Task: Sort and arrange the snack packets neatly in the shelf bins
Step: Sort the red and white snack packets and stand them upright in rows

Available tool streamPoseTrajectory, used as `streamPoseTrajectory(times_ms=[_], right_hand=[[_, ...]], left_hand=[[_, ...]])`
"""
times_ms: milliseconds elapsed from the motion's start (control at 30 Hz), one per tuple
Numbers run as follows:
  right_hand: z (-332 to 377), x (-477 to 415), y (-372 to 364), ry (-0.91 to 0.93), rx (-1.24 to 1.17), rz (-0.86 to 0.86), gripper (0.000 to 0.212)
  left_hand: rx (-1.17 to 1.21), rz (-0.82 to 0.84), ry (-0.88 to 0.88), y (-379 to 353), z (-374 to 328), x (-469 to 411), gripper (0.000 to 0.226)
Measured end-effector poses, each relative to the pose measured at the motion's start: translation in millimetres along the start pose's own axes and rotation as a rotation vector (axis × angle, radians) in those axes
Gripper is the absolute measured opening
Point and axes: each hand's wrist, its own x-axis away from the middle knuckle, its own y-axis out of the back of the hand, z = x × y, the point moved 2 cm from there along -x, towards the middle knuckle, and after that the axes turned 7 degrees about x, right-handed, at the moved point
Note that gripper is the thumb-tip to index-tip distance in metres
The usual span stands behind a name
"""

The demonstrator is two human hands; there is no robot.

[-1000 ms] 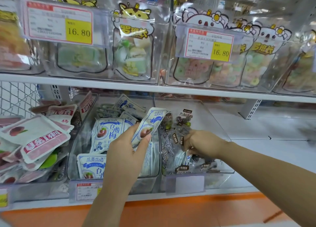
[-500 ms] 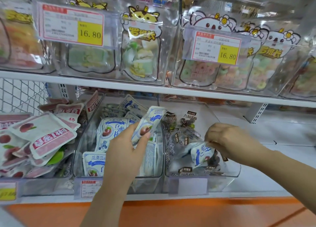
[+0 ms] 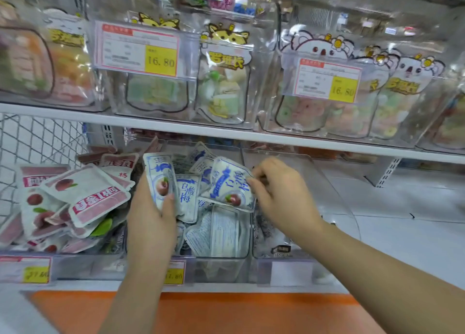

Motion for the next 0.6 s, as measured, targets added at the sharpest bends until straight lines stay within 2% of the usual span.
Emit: streamPoseTrajectory(times_ms=[133, 200, 300, 367, 433, 533, 600], right_hand=[[8.7, -36.4, -29.9, -0.070, 0.023, 0.096, 0.018], [10.4, -49.7, -43.9, -0.104, -0.021, 0.085, 0.015], [9.3, -66.9, -61.0, -0.178, -0.004, 0.053, 0.019], [5.2, -75.4, -67.8, -0.226, 0.009, 0.102, 0.020], [-4.2, -82.0, -74.9, -0.273, -0.004, 0.139, 0.018], [-19.6, -82.0, -84.6, -0.388, -0.029, 0.247, 0.012], [-22.7, -75.1, -85.8, -0.329, 0.037, 0.256, 0.029]], left_hand=[[-0.003, 0.041, 0.054, 0.9, 2.1, -4.9, 0.069], [0.022, 0.036, 0.068, 1.6, -0.2, -6.9, 0.077], [-0.069, 0.087, 0.050, -0.6, 5.6, -10.3, 0.062], [-0.151, 0.174, 0.058, -4.9, 11.1, -11.7, 0.049], [-0.233, 0.265, 0.051, -10.2, 13.7, -11.9, 0.044], [-0.368, 0.287, -0.007, -13.6, 18.6, -14.9, 0.043], [-0.418, 0.279, -0.046, -13.4, 21.0, -16.4, 0.040]])
